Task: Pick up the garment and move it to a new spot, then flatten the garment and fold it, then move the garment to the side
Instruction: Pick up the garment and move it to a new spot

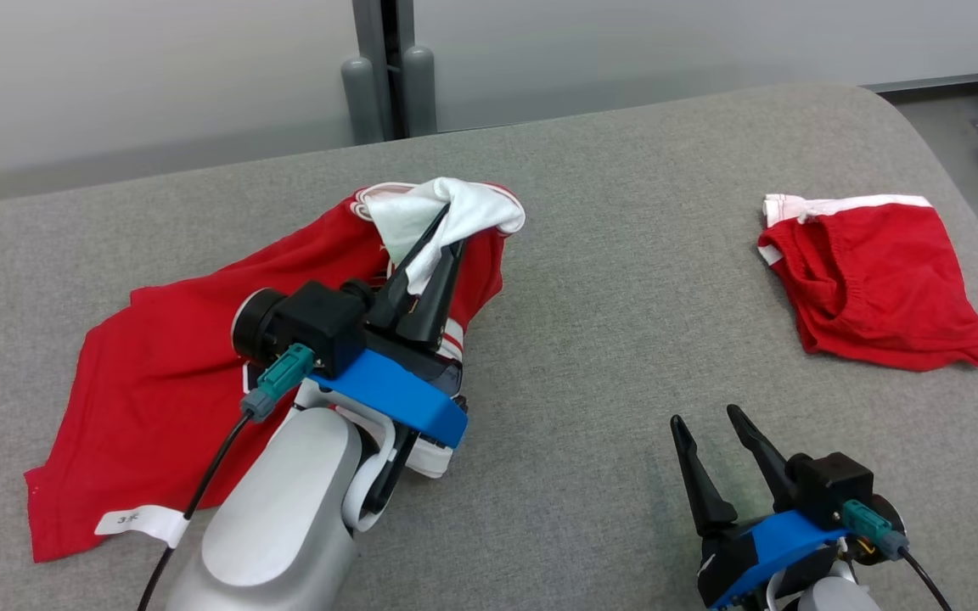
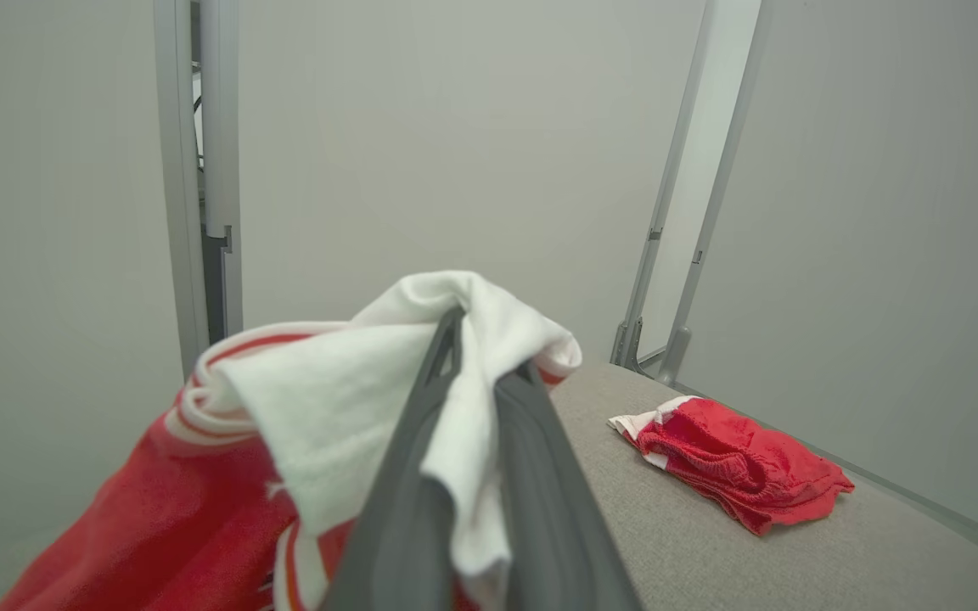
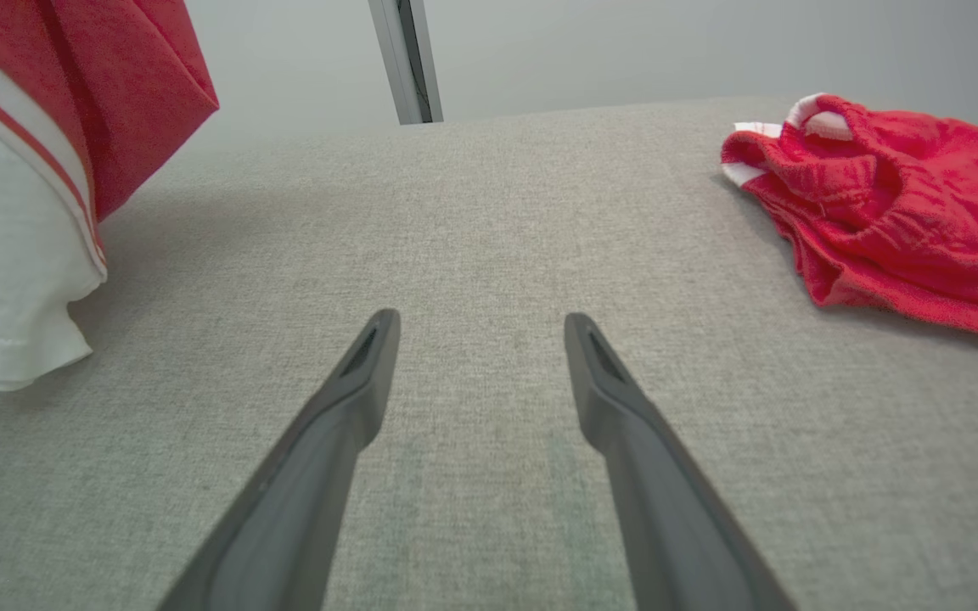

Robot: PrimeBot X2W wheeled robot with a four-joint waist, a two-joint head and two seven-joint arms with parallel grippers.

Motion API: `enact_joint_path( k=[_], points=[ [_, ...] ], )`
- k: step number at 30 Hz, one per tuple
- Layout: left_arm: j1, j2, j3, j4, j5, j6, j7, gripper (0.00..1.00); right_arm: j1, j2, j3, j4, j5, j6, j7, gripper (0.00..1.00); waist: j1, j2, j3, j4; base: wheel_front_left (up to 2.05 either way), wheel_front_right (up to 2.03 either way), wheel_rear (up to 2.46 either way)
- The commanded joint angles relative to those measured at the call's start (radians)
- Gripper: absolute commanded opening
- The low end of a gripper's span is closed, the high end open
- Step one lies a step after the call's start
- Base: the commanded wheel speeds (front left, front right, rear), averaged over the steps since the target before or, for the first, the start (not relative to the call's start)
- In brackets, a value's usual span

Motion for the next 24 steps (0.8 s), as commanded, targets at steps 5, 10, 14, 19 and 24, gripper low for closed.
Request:
enact_joint_path(
  k=[5, 10, 14, 19, 24],
  points=[
    [0.033, -0.009, 0.044, 0.034, 0.051, -0.002, -0.003, 1.0, -0.01, -0.002, -0.004, -0.011, 0.005, 0.0, 0.0, 1.0, 0.0, -0.0001, 0.013, -0.003, 0.0, 0.0, 0.0],
    [0.084, -0.008, 0.119, 0.043, 0.082, -0.002, -0.003, 1.0, -0.012, -0.002, -0.021, -0.012, 0.004, 0.0, 0.0, 1.0, 0.0, -0.0001, 0.002, 0.038, 0.0, 0.0, 0.0],
    [0.154, -0.004, 0.208, 0.029, 0.11, 0.003, -0.003, 1.0, -0.004, -0.002, -0.028, -0.01, 0.0, 0.0, 0.0, 1.0, 0.0, -0.0001, -0.022, 0.08, 0.0, 0.0, 0.0],
    [0.281, -0.003, 0.32, 0.007, 0.151, 0.005, -0.003, 1.0, 0.012, -0.003, -0.027, 0.001, -0.001, 0.0, 0.0, 1.0, 0.0, -0.0001, -0.063, 0.121, 0.0, 0.0, 0.0],
    [0.41, -0.011, 0.39, -0.022, 0.194, 0.001, -0.003, 1.0, 0.041, -0.003, -0.028, 0.013, -0.003, 0.0, 0.0, 1.0, 0.0, -0.0001, -0.115, 0.153, 0.0, 0.0, 0.0]
  ],
)
